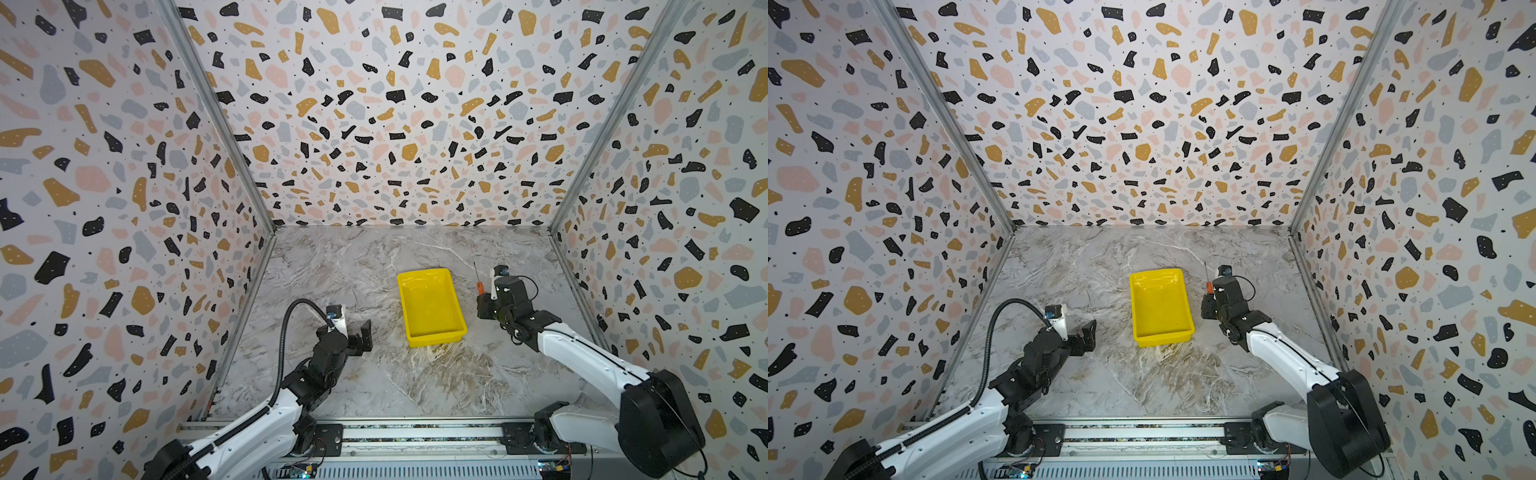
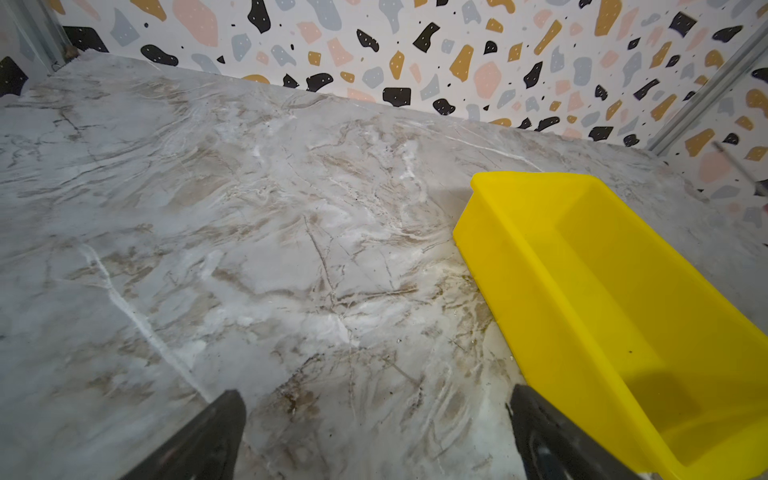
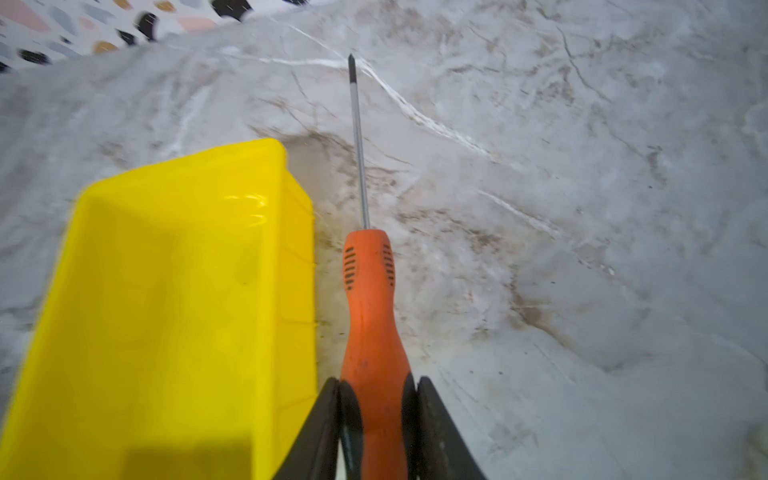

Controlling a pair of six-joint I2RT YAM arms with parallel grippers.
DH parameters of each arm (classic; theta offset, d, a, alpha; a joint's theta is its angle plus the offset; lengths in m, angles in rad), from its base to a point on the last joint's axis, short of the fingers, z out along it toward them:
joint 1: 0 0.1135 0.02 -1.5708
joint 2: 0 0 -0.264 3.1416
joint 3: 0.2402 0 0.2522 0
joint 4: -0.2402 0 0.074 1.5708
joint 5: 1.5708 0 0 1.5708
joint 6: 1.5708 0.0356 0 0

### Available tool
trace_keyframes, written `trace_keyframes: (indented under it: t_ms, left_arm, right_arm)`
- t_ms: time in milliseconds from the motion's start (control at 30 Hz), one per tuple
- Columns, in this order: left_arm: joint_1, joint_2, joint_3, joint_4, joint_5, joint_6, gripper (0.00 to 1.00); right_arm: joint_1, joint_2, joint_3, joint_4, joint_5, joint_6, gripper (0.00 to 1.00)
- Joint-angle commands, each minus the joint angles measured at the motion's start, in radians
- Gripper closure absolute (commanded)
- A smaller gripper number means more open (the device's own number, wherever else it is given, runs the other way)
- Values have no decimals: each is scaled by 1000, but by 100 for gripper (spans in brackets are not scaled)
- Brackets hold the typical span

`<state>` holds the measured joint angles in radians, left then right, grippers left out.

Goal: Put the screwdriver in the bin
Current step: Pick up the screwdriver from the middle-right of the table, then place the screwdriver into the bin.

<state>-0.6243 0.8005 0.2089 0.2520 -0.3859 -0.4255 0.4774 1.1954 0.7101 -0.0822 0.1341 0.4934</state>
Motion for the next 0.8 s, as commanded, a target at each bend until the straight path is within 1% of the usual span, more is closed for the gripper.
trace_keyframes:
  t_ms: [0,133,267,467,767]
  left_arm:
    - [-5,-2,40,36,-76,25,0]
    - [-5,-25,31,21,-117,-2,0]
    - [-5,-41,26,15,-130,-9,0]
    - [-5,-41,24,12,-147,-19,0]
    - [-5,-26,32,9,-160,-21,0]
  right_arm:
    - [89,-56,-23,-1,24,151,78]
    - [201,-58,-39,72,33,263,77]
    - [263,2,-8,103,43,291,78]
    - [275,96,36,91,3,317,77]
    - [273,125,58,87,7,297,75]
